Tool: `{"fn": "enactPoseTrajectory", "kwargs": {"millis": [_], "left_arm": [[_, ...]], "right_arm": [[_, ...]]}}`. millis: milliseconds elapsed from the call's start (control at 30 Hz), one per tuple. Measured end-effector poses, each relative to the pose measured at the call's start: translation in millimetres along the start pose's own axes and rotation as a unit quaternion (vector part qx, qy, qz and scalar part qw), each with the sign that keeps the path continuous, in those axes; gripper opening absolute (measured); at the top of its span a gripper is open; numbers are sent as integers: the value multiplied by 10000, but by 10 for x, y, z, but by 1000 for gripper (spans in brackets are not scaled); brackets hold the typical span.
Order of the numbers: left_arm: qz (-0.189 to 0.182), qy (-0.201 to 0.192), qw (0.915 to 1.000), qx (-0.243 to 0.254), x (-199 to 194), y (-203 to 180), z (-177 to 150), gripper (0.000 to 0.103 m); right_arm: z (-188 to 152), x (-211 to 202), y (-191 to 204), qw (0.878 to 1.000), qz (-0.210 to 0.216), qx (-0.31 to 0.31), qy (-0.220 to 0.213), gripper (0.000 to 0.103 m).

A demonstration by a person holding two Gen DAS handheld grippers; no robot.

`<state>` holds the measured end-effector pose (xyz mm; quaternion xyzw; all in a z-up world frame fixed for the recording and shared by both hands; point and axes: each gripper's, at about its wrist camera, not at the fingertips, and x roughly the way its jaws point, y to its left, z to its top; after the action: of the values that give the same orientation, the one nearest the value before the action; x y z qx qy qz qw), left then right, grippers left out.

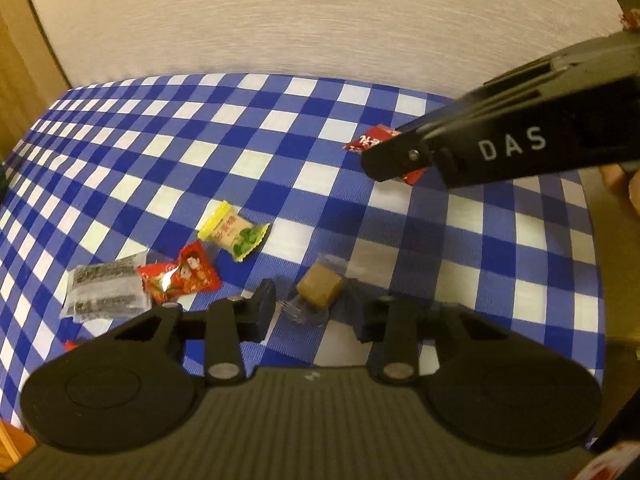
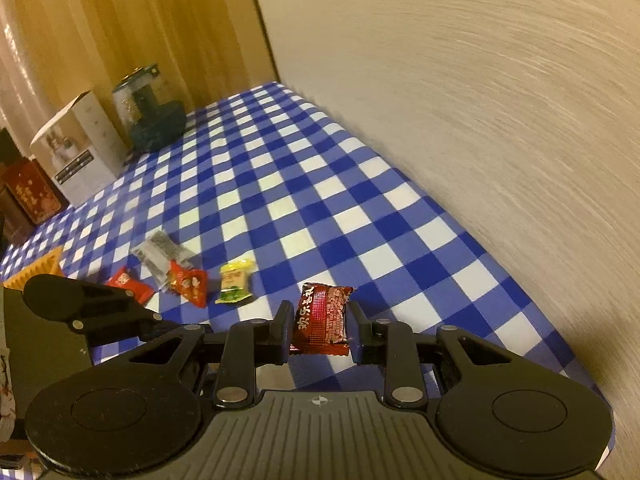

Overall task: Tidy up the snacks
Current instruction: 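Grasp the clear cup of brown jelly with the left tool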

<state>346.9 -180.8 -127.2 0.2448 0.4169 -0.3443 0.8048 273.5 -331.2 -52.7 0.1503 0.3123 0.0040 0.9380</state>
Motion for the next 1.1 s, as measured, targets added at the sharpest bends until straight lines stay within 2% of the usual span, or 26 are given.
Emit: {"fn": "enactPoseTrajectory", "kwargs": {"millis": [67,100,133,300,567,700,733,767,1100], "left_arm": [[-26,35,10000,82,10,-2,27,31],[-74,43,9999,108,13,-2,33,26],[-134,52,9998,99,21,5,44,25],[-165,42,9992,375,31,-17,69,25],[-169,-4,9990,402,62,-6,107,28],[-216,-37,9994,254,72,14,109,26],[-242,-39,9995,196,72,26,109,22],[-283,-49,9995,118,69,32,102,22],[-58,-163,9973,-717,-122,19,-86,21]], "right_arm": [[3,-5,-8,10000,3,17,-11,28],[3,-7,-1,10000,7,14,-11,28],[2,-9,3,10000,10,11,-10,28],[12,-10,4,10000,19,52,-11,28],[6,7,25,10000,37,57,19,28],[10,13,23,10000,1,68,21,28],[11,15,17,10000,-1,82,24,28],[11,16,12,10000,-4,91,25,28],[3,-59,2,9999,-23,129,-60,28]]}}
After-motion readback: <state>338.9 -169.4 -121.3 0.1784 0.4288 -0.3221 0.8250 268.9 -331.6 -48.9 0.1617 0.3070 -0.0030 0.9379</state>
